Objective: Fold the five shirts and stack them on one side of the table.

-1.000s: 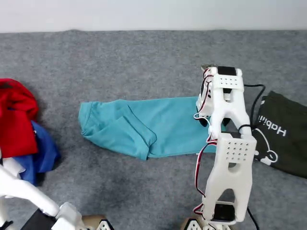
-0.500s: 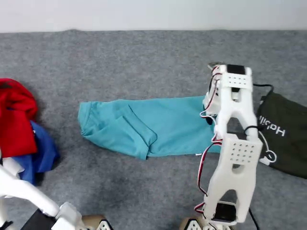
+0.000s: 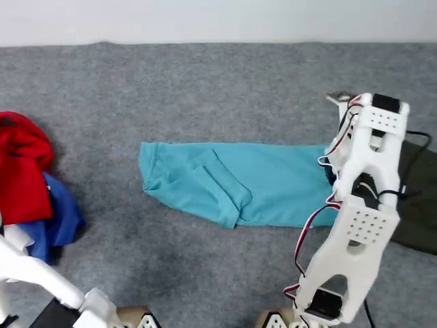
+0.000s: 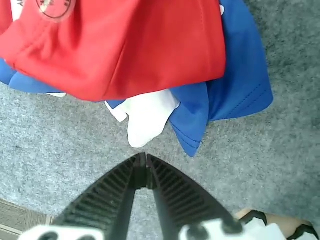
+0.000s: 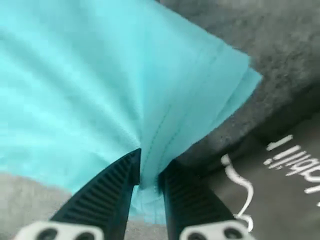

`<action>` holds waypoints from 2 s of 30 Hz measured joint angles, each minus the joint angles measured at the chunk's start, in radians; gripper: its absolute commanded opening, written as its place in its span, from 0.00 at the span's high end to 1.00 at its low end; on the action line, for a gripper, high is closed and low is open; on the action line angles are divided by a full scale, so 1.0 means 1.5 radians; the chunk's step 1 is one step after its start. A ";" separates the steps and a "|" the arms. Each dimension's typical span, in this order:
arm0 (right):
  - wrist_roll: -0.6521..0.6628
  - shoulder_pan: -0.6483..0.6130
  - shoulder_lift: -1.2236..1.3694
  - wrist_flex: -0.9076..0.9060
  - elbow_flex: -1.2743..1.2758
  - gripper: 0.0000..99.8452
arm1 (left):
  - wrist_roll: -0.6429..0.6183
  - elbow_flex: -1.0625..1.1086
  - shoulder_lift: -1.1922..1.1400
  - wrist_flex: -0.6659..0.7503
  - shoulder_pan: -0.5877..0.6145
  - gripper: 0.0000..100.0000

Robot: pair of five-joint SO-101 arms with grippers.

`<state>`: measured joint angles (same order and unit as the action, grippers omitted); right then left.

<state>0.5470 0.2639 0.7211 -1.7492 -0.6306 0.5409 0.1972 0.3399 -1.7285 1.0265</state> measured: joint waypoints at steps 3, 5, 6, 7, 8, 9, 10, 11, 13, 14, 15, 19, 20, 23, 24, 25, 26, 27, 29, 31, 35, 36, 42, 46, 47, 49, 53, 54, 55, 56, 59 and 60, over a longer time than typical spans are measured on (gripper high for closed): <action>0.005 -0.041 -0.048 -0.003 0.000 0.99 | 0.000 0.000 0.000 0.000 0.000 0.99; 0.005 -0.075 -0.077 -0.003 0.000 0.99 | 0.000 0.000 0.000 0.000 0.000 0.99; 0.005 -0.093 -0.092 -0.003 0.000 0.99 | 0.000 0.000 0.000 0.000 0.000 0.99; 0.005 -0.113 -0.107 -0.003 0.000 0.99 | 0.000 0.000 0.000 0.000 0.000 0.99; 0.005 -0.134 -0.124 -0.003 0.000 0.99 | 0.000 0.000 0.000 0.000 0.000 0.99; 0.005 -0.153 -0.140 -0.003 0.000 0.99 | 0.000 0.000 0.000 0.000 0.000 0.99; 0.005 -0.173 -0.157 -0.003 0.002 0.99 | 0.000 0.000 0.000 0.000 0.000 0.99; -0.003 -0.193 -0.173 -0.003 0.009 0.99 | 0.000 0.000 0.000 0.000 0.000 0.99; -0.020 -0.235 -0.199 -0.003 0.021 0.99 | 0.000 0.000 0.000 0.000 0.000 0.99; -0.029 -0.257 -0.211 -0.003 0.027 0.99 | -0.001 0.000 0.000 0.000 0.000 0.99; -0.036 -0.278 -0.221 -0.003 0.029 0.99 | -0.009 0.000 0.000 0.000 0.000 0.99; -0.056 -0.363 -0.244 -0.003 0.029 0.99 | -0.039 0.000 0.000 0.000 0.000 0.99; -0.058 -0.385 -0.245 -0.003 0.029 0.99 | -0.041 0.000 0.000 0.000 0.000 0.99; -0.059 -0.447 -0.245 0.003 0.029 0.99 | -0.045 0.000 0.000 0.000 0.000 0.99; -0.059 -0.464 -0.245 0.008 0.029 0.99 | -0.045 0.000 0.000 0.000 0.000 0.99; -0.059 -0.480 -0.245 0.020 0.029 0.99 | -0.045 0.000 0.000 0.000 0.000 0.99; -0.059 -0.494 -0.245 0.031 0.029 0.99 | -0.045 0.000 0.000 0.000 0.000 0.99; -0.059 -0.505 -0.245 0.042 0.029 0.99 | -0.045 0.000 0.000 0.000 0.000 0.99; -0.059 -0.532 -0.245 0.065 0.029 0.99 | -0.045 0.000 0.000 0.000 0.000 0.99; -0.059 -0.559 -0.245 0.090 0.029 0.99 | -0.045 0.000 0.000 0.000 0.000 0.99; -0.059 -0.597 -0.219 0.133 0.029 0.99 | -0.045 0.000 0.000 0.000 0.000 0.99; -0.059 -0.604 -0.207 0.142 0.029 0.99 | -0.045 0.000 0.000 0.000 0.000 0.99; -0.059 -0.645 -0.155 0.202 0.030 0.99 | -0.045 0.000 0.000 0.000 0.000 0.99; -0.059 -0.669 -0.137 0.233 0.030 0.92 | -0.045 0.000 0.000 0.000 0.000 0.99; -0.059 -0.673 -0.133 0.237 0.030 0.88 | -0.045 0.000 0.000 0.000 0.000 0.99; -0.059 -0.680 -0.132 0.239 0.030 0.82 | -0.045 0.001 0.000 0.000 0.000 0.99; -0.082 -0.684 -0.132 0.239 0.029 0.80 | -0.045 0.002 0.000 0.000 0.000 0.99; -0.087 -0.682 -0.132 0.236 0.029 0.80 | -0.045 0.002 0.000 0.000 0.000 0.99; -0.091 -0.682 -0.132 0.228 0.024 0.80 | -0.045 0.002 0.000 0.000 0.000 0.99; -0.093 -0.682 -0.132 0.219 0.015 0.80 | -0.045 0.002 0.000 0.000 0.000 0.99; -0.095 -0.679 -0.132 0.173 -0.019 0.88 | -0.045 0.002 0.000 0.000 0.000 0.99; -0.095 -0.672 -0.132 0.160 -0.027 0.93 | -0.045 0.002 0.000 0.000 0.000 0.99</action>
<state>0.4043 -0.7442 0.5232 -1.5098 -0.6705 0.4733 0.2002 0.3399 -1.7285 1.0265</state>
